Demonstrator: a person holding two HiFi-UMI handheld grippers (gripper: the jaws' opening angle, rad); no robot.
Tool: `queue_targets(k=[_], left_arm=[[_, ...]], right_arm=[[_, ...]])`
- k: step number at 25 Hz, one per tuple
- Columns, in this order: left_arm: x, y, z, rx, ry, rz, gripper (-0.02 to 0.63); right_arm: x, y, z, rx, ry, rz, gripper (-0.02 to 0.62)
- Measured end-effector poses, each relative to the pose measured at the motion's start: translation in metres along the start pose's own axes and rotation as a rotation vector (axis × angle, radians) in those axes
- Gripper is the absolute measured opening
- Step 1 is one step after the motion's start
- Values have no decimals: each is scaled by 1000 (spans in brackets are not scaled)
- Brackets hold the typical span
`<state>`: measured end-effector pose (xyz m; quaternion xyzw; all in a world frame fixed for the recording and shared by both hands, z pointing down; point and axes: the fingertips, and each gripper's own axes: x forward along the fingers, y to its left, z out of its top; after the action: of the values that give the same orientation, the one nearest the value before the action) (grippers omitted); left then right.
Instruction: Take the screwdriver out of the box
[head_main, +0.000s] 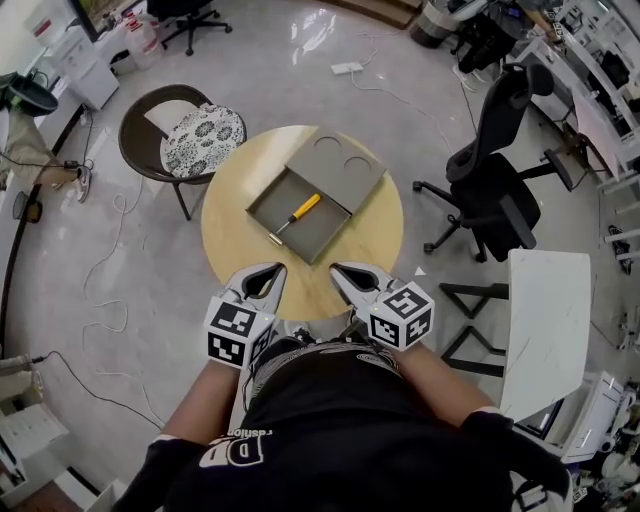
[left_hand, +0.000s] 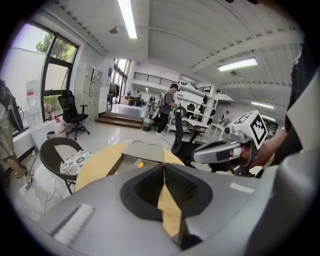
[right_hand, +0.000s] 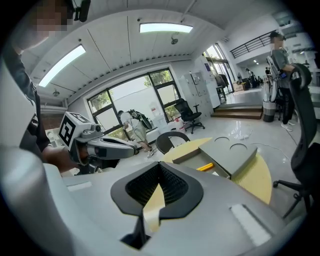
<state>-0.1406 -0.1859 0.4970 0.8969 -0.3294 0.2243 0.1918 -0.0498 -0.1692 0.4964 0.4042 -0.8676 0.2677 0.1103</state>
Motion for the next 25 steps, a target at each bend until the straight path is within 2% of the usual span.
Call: queue_targets(k=[16, 21, 25], left_arm=[[44, 6, 10, -40, 31, 135, 60], [64, 7, 14, 5, 60, 185, 60], [77, 13, 10, 27, 106, 183, 63]], right_arm=[[12, -52, 23, -42, 64, 119, 1], [16, -67, 28, -54, 82, 154, 0], [21, -73, 34, -62, 91, 175, 0]])
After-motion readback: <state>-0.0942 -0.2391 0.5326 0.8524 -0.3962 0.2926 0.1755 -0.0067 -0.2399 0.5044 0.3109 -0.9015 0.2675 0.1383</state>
